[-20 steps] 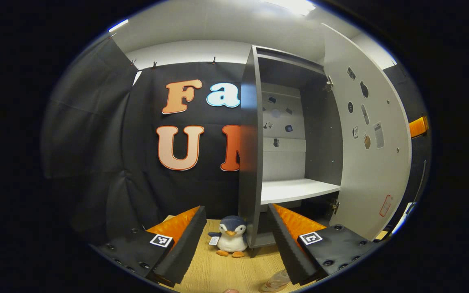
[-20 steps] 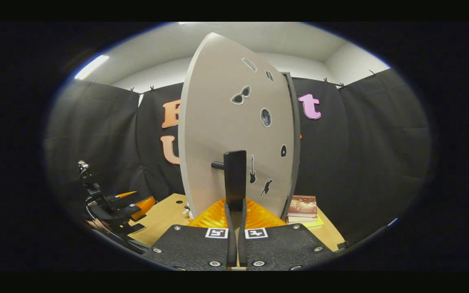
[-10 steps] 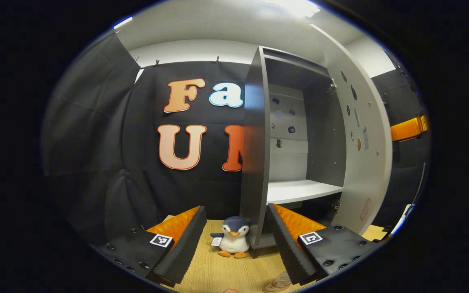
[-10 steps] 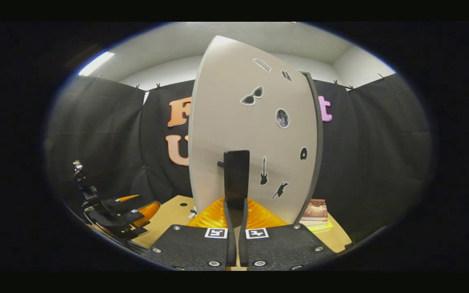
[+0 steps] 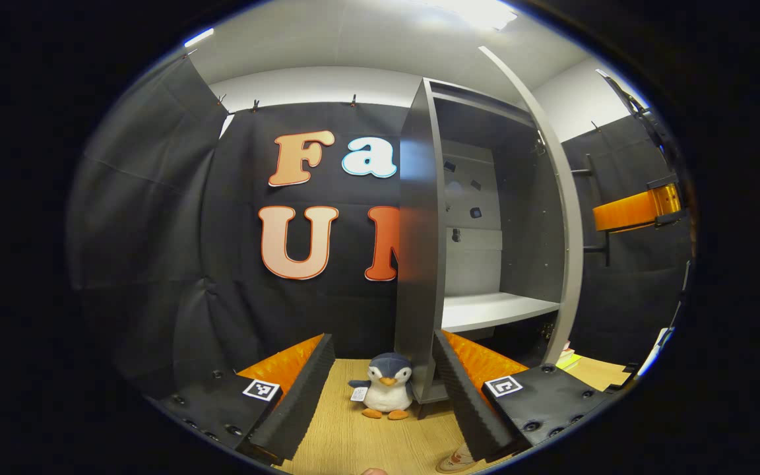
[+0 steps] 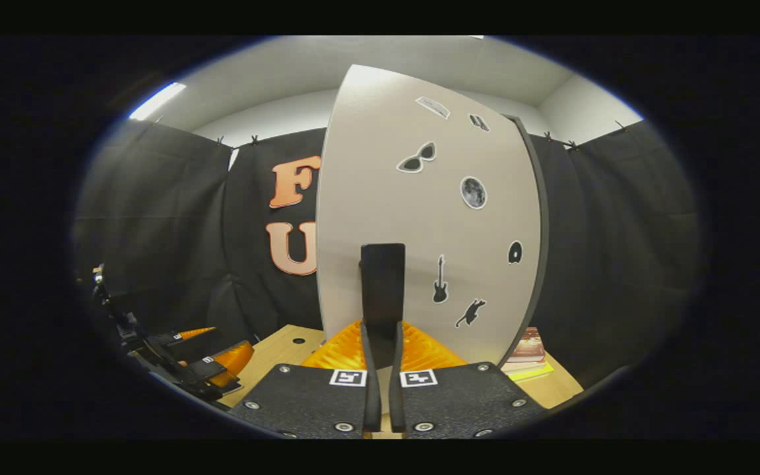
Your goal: Open the cabinet door with the right hand, grasp the bottle in the cabinet with the left hand and place it on the coaster, then close the cabinet door with the right hand.
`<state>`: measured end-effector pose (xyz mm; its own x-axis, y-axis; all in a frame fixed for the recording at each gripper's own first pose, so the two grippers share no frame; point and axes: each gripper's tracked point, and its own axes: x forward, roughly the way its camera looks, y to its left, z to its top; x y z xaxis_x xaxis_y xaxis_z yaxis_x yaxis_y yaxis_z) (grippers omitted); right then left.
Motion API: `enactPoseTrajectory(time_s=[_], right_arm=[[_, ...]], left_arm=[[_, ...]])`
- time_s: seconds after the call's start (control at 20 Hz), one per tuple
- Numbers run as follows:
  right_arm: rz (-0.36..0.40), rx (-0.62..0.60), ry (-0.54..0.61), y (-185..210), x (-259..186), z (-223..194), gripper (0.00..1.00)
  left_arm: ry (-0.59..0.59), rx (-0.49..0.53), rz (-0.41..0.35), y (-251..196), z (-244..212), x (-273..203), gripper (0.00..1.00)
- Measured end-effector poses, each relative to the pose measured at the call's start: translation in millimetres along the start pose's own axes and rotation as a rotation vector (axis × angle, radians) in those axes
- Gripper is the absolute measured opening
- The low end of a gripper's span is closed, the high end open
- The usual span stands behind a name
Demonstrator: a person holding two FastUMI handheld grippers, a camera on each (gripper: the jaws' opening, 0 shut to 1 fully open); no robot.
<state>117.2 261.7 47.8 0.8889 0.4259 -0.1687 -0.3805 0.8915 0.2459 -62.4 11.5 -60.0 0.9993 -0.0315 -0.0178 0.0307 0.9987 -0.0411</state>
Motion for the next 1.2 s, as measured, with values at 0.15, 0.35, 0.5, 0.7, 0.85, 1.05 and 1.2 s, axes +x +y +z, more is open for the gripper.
enactPoseTrajectory(time_s=[0.15, 0.35, 0.5, 0.7, 0.85, 1.05, 1.2], right_arm=[[0.002, 0.022, 0.011, 8.8, 10.3, 1.5, 0.02], [0.013, 0.067, 0.023, 21.5, 33.1, 2.8, 0.12], [0.096, 0.214, 0.003, 44.3, 54.5, 17.4, 0.09], [0.095, 0.205, -0.006, 41.3, 61.4, 18.2, 0.06], [0.090, 0.237, -0.015, 39.3, 69.9, 24.1, 0.05], [0.093, 0.248, -0.004, 39.5, 74.6, 23.6, 0.00], [0.078, 0.232, -0.009, 40.0, 77.4, 23.5, 0.00]], left_arm=[[-0.007, -0.004, -0.005, 0.8, 2.7, 3.3, 0.95], [-0.010, -0.006, -0.020, -2.0, 7.2, 9.1, 0.97], [-0.004, -0.001, -0.024, -3.1, 8.2, 11.6, 0.96], [-0.012, 0.013, -0.014, -0.8, 14.7, 15.5, 0.99], [-0.005, 0.026, -0.009, -2.4, 13.8, 21.8, 0.97], [0.004, 0.022, -0.019, -12.6, 13.5, 26.5, 0.97], [0.010, 0.034, -0.021, -17.2, 12.5, 30.8, 0.97]])
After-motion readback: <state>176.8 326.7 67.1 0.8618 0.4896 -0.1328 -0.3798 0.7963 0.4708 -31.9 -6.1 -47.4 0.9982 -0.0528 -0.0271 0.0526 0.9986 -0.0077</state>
